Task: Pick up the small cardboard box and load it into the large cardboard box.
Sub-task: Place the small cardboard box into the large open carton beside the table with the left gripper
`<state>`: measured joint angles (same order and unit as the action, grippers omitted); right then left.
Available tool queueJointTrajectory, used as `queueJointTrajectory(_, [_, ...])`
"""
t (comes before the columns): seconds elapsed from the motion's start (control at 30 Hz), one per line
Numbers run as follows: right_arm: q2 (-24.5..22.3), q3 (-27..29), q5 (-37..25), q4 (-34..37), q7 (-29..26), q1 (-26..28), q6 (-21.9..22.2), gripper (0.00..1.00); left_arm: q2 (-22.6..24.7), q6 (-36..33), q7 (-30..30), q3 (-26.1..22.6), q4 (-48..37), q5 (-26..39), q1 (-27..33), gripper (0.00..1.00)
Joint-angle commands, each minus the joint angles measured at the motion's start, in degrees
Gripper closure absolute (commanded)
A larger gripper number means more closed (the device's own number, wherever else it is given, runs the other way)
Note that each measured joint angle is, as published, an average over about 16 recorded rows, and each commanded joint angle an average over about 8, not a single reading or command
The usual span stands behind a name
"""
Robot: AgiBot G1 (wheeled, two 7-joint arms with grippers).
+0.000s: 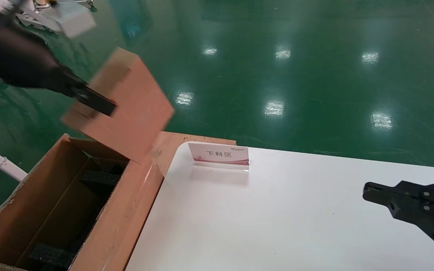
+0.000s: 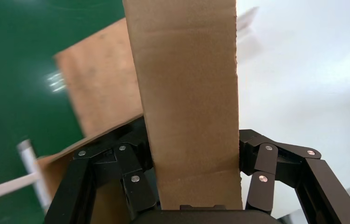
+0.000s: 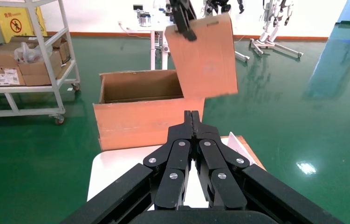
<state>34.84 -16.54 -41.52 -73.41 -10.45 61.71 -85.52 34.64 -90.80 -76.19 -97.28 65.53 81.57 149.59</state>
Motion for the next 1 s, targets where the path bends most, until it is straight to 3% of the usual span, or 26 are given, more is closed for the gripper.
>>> queueJointTrajectory(0.03, [0.00, -0.01, 0.00, 0.00, 0.00, 0.00, 0.00, 1.00, 0.22, -0.90, 2.01, -1.24, -2.14, 1.18, 2.63, 1.00])
queueJointTrajectory(0.3, [-0.01, -0.04, 0.02, 0.00, 0.02, 0.01, 0.01, 1.00, -0.99, -1.02, 7.34, -13.68, -8.57, -0.69, 12.76, 1.00])
queueJointTrajectory(0.67, [-0.03, -0.07, 0.05, 0.00, 0.04, 0.02, 0.03, 0.97, -4.39, -2.76, 8.68, -28.21, -10.30, -1.98, 18.59, 1.00])
queueJointTrajectory(0.93, [-0.04, -0.10, 0.07, 0.00, 0.05, 0.02, 0.04, 0.01, -2.63, -4.68, 9.03, -44.48, -11.44, -8.92, 21.93, 1.00])
queueJointTrajectory(1.0, [-0.04, -0.11, 0.07, 0.00, 0.05, 0.02, 0.05, 0.00, -1.99, -4.55, 9.64, -48.69, -12.17, -12.04, 22.09, 1.00])
